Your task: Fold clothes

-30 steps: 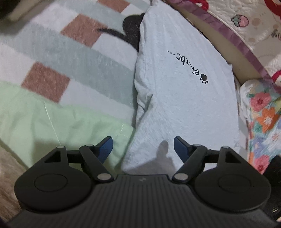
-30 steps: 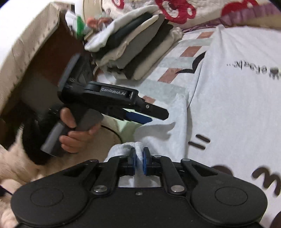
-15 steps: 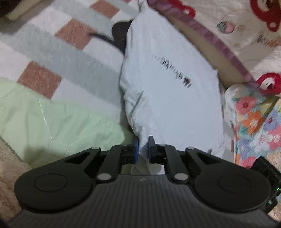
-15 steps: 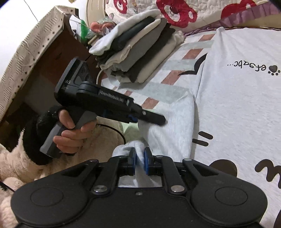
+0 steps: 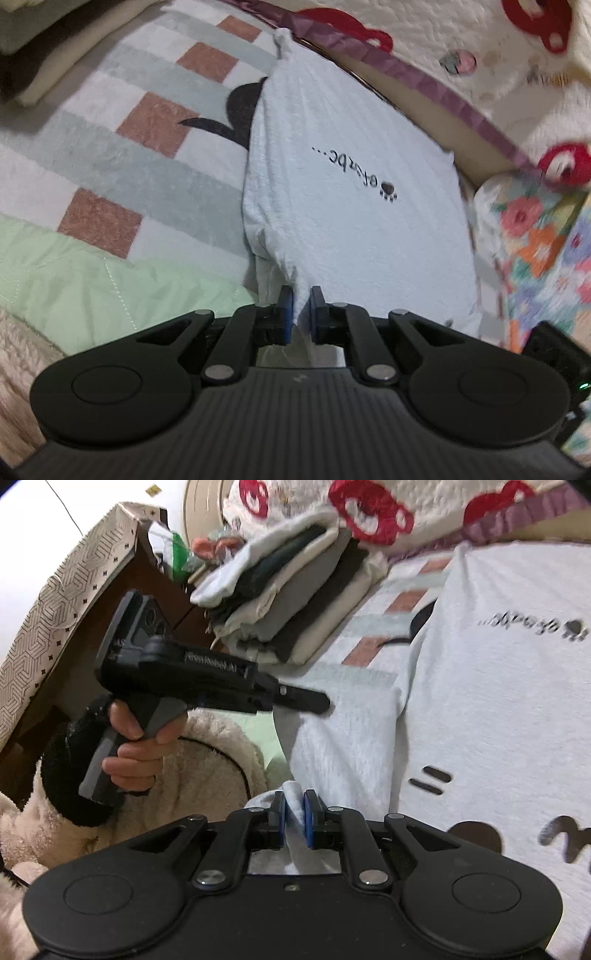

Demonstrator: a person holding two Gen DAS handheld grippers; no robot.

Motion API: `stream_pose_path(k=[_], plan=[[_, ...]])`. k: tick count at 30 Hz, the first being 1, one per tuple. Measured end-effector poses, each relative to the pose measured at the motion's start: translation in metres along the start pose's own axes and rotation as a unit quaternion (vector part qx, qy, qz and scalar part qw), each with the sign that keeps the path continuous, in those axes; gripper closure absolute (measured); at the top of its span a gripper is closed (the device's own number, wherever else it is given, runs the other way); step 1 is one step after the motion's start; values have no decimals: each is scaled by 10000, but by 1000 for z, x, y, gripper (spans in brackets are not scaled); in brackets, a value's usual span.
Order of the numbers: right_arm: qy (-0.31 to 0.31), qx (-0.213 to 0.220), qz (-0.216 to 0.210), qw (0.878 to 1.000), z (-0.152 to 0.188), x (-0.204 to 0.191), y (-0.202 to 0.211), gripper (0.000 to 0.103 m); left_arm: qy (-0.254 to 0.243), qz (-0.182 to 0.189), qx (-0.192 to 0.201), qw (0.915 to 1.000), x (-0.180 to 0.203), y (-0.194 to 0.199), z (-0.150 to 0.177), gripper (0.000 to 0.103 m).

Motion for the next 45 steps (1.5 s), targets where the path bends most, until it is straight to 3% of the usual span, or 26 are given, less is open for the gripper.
stream_pose_path(k=[2,4,8,11,13,14,17,18,21,25,27,29,33,36,38,43,45], plan=[[125,-202,76,9997,-8,-3,-13,90,366,129,38,9992,-9,2,-6,95],[172,-142,-40,9997,-17,-6,-18,91,409,300,153,9986,0,5,-13,95],[-536,533,-763,9942,-32,-1,-2,91,229,602,312,9974,30,-1,-28,95],[-1135,1086,-849,9839,-24,14,21,91,-287,848,86,9959,63,-32,-17,92],[-1413,1398,-479,9789,-9,27,41,90,-588,748,-225,9952,77,-53,-3,80],[-1445,1399,-70,9795,-1,33,49,90,-738,696,-381,9941,83,-63,3,66],[-1374,965,1364,9763,25,50,69,88,-1374,537,-571,9874,96,-69,24,60],[-1387,859,1646,9728,34,54,76,88,-1618,472,-559,9841,98,-64,30,60],[-1776,930,1737,9642,54,62,98,85,-2307,35,-512,9717,89,-35,43,52],[-1709,1055,1932,9604,66,53,125,84,-3008,-286,-861,9494,75,5,66,41],[-1583,1185,2129,9568,67,47,143,77,-2998,-236,-1050,9479,68,13,76,33],[-1406,1332,2442,9502,72,41,165,69,-2773,-222,-1262,9522,59,16,83,33],[-1036,1561,2990,9357,88,19,213,68,-2480,-398,-1585,9549,45,4,99,32],[-758,1435,3062,9380,104,5,239,68,-2519,-730,-1778,9485,43,-9,108,32],[-665,1229,2906,9466,114,-4,247,68,-2624,-874,-1819,9436,45,-14,110,31],[-356,631,2152,9739,124,-19,219,62,-2363,-1020,-1788,9496,42,-16,108,29],[-134,306,2059,9780,125,-20,200,62,-2327,-1043,-1688,9521,41,-13,108,36]])
Point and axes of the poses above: each gripper's, at about its wrist camera, not at the fingertips, and y roughly against the way its jaws point, x to its right, z to its underside, the point moved 2 cm from there along -y, roughly the way its jaws point, and after that the axes turned 10 degrees about x, right-handed, at the moved point
